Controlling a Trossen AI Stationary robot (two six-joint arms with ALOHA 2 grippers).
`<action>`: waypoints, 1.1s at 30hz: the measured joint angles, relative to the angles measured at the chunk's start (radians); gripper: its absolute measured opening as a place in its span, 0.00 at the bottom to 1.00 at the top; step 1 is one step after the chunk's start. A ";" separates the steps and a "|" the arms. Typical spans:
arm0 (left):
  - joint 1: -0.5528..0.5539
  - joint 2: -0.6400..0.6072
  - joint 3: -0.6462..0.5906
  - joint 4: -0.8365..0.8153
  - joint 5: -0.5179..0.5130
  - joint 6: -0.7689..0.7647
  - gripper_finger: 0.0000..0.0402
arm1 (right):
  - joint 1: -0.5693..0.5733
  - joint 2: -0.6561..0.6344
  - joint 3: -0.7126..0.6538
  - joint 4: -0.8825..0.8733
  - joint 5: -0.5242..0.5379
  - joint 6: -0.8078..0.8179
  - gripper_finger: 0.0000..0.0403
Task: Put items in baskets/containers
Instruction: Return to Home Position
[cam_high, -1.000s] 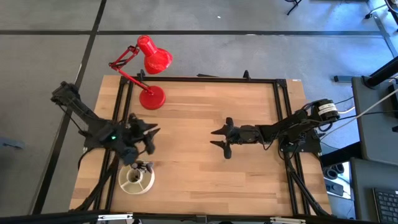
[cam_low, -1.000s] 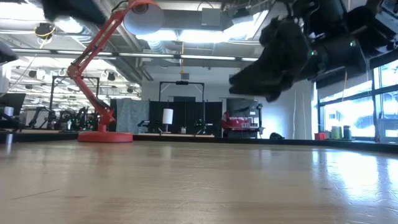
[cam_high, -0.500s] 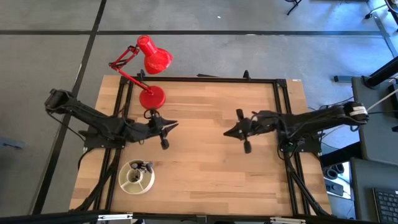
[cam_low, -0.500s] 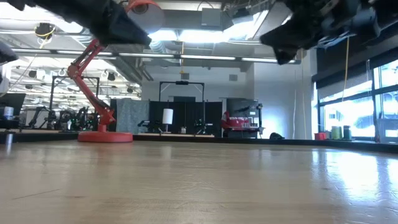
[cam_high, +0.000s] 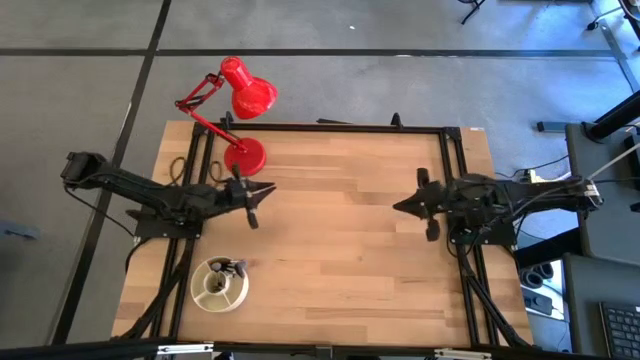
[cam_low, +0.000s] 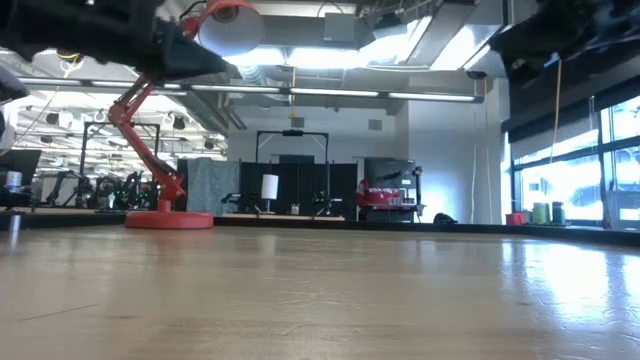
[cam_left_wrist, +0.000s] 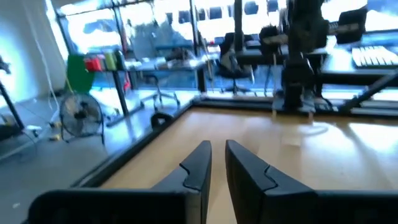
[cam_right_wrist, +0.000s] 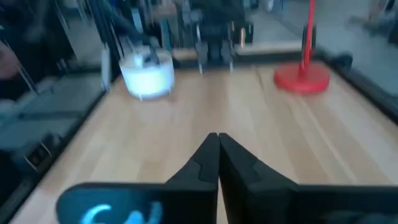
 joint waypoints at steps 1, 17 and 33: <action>0.002 -0.032 -0.028 0.025 -0.003 0.011 0.10 | 0.001 -0.029 -0.028 0.030 -0.003 0.002 0.01; 0.003 -0.350 -0.244 0.076 0.046 0.032 0.09 | 0.001 -0.349 -0.291 0.132 -0.089 0.006 0.01; 0.003 -0.398 -0.244 -0.010 0.208 -0.013 0.08 | 0.001 -0.462 -0.412 0.219 -0.062 -0.015 0.03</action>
